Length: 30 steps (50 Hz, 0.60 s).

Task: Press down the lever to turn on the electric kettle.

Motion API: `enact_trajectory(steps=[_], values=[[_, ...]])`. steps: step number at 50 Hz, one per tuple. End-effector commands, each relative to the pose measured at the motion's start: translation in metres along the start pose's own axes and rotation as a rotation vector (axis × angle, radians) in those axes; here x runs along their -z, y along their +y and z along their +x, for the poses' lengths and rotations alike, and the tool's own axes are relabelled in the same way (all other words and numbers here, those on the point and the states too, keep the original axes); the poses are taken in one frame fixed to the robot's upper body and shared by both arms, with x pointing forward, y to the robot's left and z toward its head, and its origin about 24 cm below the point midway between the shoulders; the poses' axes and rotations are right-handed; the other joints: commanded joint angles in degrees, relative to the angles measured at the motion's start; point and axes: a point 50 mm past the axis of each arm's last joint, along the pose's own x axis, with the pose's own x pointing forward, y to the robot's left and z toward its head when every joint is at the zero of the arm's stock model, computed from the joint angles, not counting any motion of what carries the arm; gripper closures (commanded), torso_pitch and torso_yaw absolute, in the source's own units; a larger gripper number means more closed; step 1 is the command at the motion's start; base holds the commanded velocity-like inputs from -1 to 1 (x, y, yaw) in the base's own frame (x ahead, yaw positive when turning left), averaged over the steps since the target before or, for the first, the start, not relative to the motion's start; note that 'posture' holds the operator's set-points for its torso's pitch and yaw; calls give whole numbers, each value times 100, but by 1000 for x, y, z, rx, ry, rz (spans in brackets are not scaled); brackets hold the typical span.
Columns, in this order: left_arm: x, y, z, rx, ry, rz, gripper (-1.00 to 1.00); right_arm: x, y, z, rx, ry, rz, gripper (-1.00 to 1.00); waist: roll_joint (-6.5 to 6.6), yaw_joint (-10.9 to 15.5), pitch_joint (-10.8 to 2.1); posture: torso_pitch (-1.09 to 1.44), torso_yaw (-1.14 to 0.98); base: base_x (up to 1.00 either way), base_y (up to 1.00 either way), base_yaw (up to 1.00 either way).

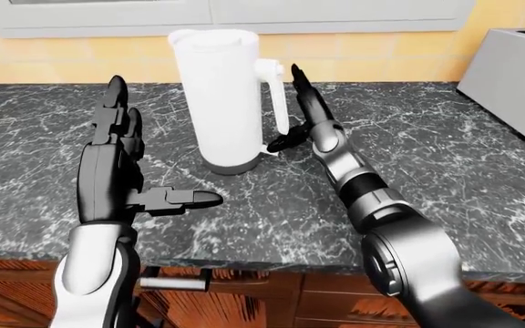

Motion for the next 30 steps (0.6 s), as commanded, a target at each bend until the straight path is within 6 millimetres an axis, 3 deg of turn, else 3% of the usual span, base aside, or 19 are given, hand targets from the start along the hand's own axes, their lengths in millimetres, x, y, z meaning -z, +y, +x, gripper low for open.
enact_trajectory(steps=[1, 30], values=[[-12, 1, 0, -6, -73, 6, -100, 27, 14, -7, -98, 120, -103, -100, 22, -15, 21, 0, 0, 0, 0, 0], [-11, 1, 0, -8, -73, 4, -100, 33, 19, -10, -113, 133, -101, -100, 31, -17, -7, 0, 0, 0, 0, 0]])
